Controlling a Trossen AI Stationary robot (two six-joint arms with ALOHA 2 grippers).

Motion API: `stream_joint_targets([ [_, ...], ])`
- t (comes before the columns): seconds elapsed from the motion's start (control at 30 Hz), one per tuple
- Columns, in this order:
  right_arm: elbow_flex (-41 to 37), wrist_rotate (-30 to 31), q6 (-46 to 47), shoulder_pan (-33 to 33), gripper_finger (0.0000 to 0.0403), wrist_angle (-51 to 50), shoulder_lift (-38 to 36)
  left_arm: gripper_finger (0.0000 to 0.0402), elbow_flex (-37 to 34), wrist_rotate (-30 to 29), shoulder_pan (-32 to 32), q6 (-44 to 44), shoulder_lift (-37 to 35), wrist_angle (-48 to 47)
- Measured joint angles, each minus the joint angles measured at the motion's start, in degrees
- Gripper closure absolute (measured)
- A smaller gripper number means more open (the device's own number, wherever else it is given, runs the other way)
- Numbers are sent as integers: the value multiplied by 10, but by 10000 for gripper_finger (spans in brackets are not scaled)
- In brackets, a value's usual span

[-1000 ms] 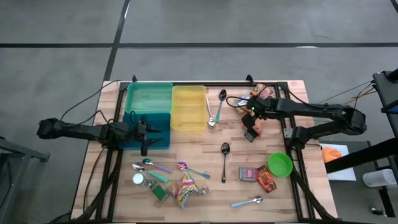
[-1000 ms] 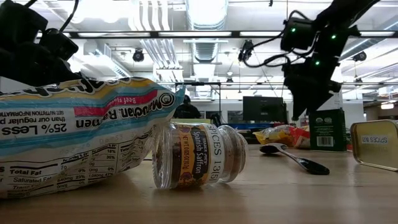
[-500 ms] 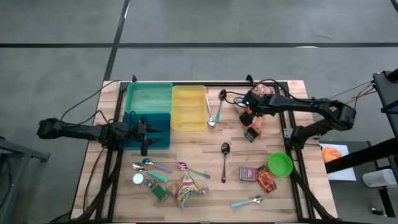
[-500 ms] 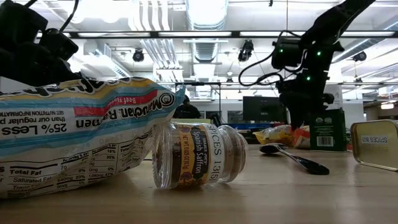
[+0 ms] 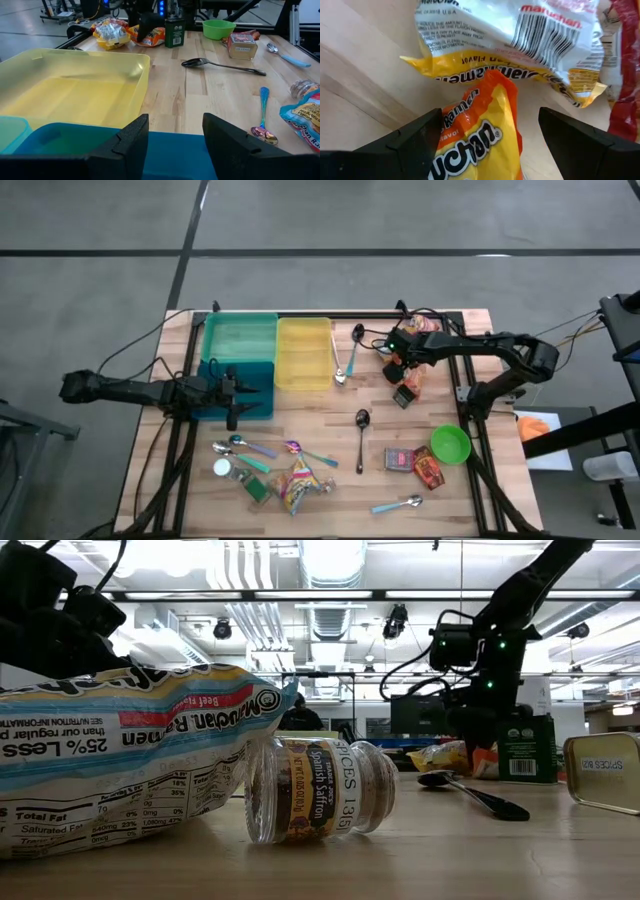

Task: Pick & Place Food Item
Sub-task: Put the orange noodle pack into the yellow bin

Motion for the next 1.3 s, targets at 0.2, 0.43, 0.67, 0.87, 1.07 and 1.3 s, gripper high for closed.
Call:
stream_joint_targets([
  [0.2, 0, 0, 1, 0, 74, 4, 7, 212, 0, 0, 0, 0, 0, 0],
  [0.43, 0, 5, 1, 0, 113, 9, 3, 212, 0, 0, 0, 0, 0, 0],
  [0.67, 0, 5, 1, 0, 225, 9, 4, 212, 0, 0, 0, 0, 0, 0],
  [0.87, 0, 4, 1, 0, 298, 10, 4, 212, 0, 0, 0, 0, 0, 0],
  [1.07, -1, 4, 1, 0, 362, 10, 4, 212, 0, 0, 0, 0, 0, 0],
  [1.3, -1, 0, 1, 0, 390, 11, 4, 212, 0, 0, 0, 0, 0, 0],
])
